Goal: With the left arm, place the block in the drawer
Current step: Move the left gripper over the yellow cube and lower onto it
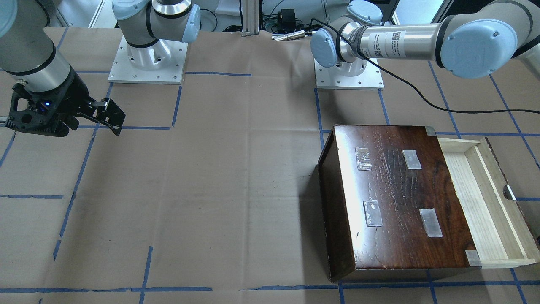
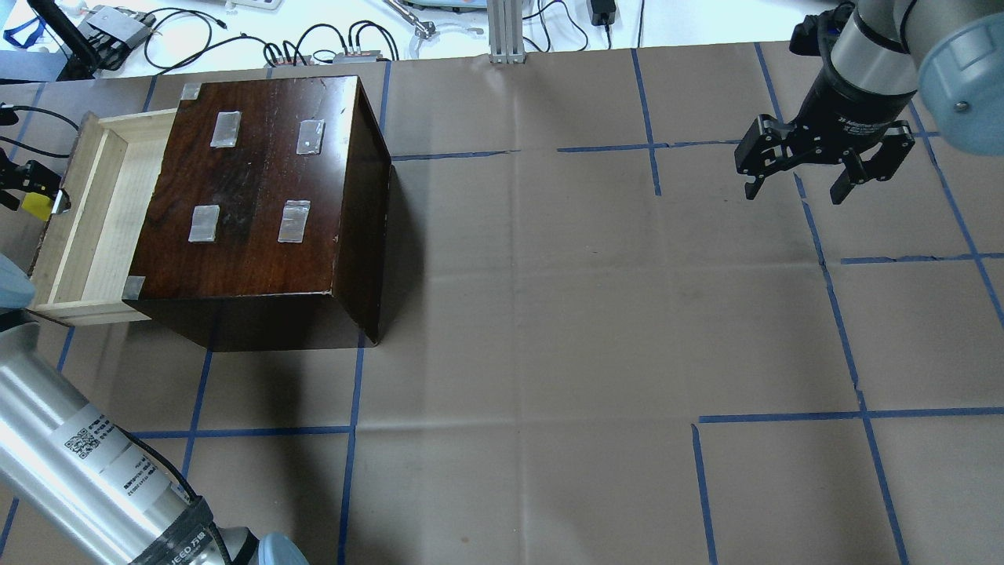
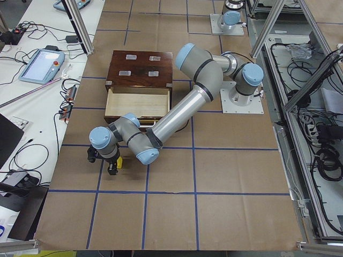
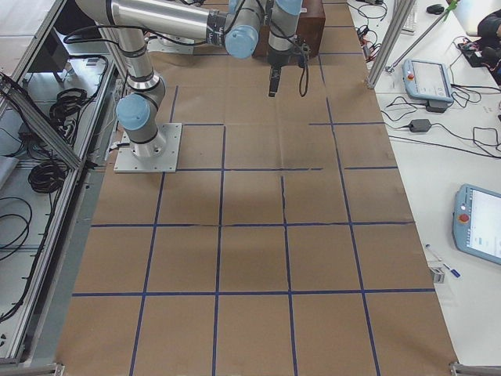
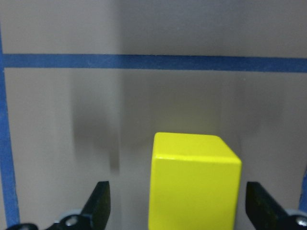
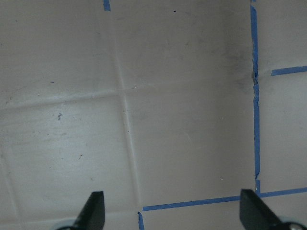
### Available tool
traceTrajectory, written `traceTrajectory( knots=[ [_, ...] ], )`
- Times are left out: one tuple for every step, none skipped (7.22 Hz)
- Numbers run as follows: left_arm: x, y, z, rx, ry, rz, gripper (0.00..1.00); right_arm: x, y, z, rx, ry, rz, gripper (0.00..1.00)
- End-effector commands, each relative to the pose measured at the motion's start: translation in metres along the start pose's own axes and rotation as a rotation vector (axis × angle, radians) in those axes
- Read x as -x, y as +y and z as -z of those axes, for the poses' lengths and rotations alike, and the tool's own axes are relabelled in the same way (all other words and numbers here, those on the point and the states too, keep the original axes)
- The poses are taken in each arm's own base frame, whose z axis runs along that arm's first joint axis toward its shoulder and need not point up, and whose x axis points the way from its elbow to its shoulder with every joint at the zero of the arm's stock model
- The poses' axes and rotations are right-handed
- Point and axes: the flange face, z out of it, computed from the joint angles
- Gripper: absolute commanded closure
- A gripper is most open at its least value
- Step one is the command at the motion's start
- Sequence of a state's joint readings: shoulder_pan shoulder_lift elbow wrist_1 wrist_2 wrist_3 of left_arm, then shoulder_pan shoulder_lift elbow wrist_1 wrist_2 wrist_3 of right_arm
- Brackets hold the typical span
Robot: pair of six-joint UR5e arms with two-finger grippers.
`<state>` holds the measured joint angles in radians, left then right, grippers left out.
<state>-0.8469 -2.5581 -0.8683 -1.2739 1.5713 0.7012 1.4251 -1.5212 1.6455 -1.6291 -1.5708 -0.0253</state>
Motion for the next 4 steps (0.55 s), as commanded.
traceTrajectory(
  knots=[
    [0.0027,-0.0033,-0.0045,-0.004,-0.001,0.002,0.15,0.0,0.0002,0.0,0.0,0.0,-0.001,0.0],
    [0.0023,-0.0051,-0.0029,-0.008,-0.002,0.002,0.26,0.0,0.0002,0.0,0.0,0.0,0.001,0.0],
    [0.0011,-0.0079,-0.0063,-0.025,0.02,0.003,0.39,0.0,0.0002,0.0,0.0,0.0,-0.001,0.0],
    [-0.0001,-0.0098,-0.006,-0.04,0.035,0.0,0.59,0.0,0.0002,0.0,0.0,0.0,0.001,0.0]
  ],
)
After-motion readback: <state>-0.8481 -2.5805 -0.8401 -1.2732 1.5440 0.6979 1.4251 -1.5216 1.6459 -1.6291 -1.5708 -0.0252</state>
